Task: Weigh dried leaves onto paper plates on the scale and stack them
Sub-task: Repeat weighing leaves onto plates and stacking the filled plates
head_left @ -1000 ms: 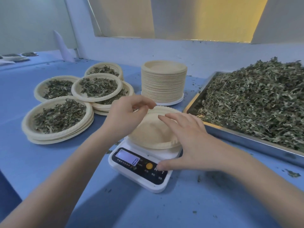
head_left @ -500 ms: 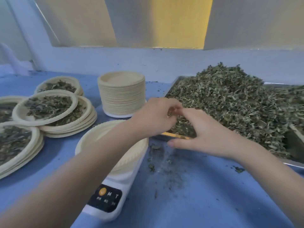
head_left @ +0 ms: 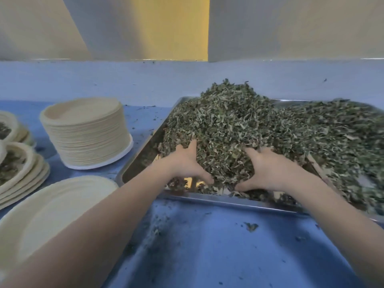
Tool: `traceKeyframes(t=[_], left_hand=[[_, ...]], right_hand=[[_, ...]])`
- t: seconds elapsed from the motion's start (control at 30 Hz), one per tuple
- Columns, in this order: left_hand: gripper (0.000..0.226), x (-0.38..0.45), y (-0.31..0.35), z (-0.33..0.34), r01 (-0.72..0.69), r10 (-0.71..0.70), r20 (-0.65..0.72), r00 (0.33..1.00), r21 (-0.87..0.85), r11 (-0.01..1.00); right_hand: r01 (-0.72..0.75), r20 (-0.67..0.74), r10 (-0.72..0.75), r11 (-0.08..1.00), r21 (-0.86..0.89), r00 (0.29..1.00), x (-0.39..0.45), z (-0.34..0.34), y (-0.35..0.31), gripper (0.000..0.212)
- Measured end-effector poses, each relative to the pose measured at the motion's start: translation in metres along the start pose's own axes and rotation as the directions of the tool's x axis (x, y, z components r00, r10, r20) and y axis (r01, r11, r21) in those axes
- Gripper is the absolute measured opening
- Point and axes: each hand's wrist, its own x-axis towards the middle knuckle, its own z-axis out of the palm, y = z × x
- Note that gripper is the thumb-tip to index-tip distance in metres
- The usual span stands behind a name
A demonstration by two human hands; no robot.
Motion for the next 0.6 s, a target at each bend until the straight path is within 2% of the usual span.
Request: traceKeyframes(t=[0.07,0.13,0.23,0.3,0.37,0.4,0.47,0.53,0.6], left_hand=[[0.126,0.004,0.005,0.012,-0.096,0.099,0.008,0.995,-0.164,0.982],[0.125,0.005,0.007,0.016,-0.183,0.185,-0.006,0.983,-0.201,0.962],[0.127,0.0,-0.002,0.0,-0.214,0.212,-0.036,0.977,-0.043,0.976],[0.13,-0.003,-0.009,-0.011,-0.14,0.142,-0.03,0.989,0.068,0.988],[0.133,-0.004,-0.007,-0.008,-0.082,0.08,0.026,0.996,0.133,0.988],[0.133,-0.003,-0.002,-0.002,-0.093,0.088,0.042,0.995,0.126,0.988],[0.124,0.001,0.008,0.011,-0.149,0.149,0.026,0.989,-0.001,0.989],[0.107,0.006,0.016,0.017,-0.192,0.19,-0.027,0.981,-0.106,0.976],[0.09,0.007,0.02,0.013,-0.189,0.181,-0.07,0.981,-0.13,0.973]], right_hand=[[0.181,-0.031,-0.178,0.974,0.136,0.984,0.006,0.008,-0.011,0.099],[0.269,-0.051,-0.265,0.926,0.264,0.963,0.008,0.007,-0.014,0.1],[0.244,-0.027,-0.245,0.94,0.238,0.969,0.006,-0.004,0.0,0.113],[0.196,0.041,-0.208,0.96,0.2,0.977,0.006,-0.007,0.007,0.122],[0.207,0.1,-0.227,0.962,0.178,0.969,0.008,-0.002,0.0,0.123],[0.22,0.098,-0.24,0.958,0.185,0.966,0.012,0.002,-0.007,0.121],[0.237,0.049,-0.255,0.944,0.228,0.966,0.02,0.009,-0.021,0.11],[0.258,-0.004,-0.265,0.933,0.252,0.964,0.027,0.01,-0.03,0.093],[0.266,-0.052,-0.263,0.915,0.302,0.963,0.031,0.007,-0.034,0.078]])
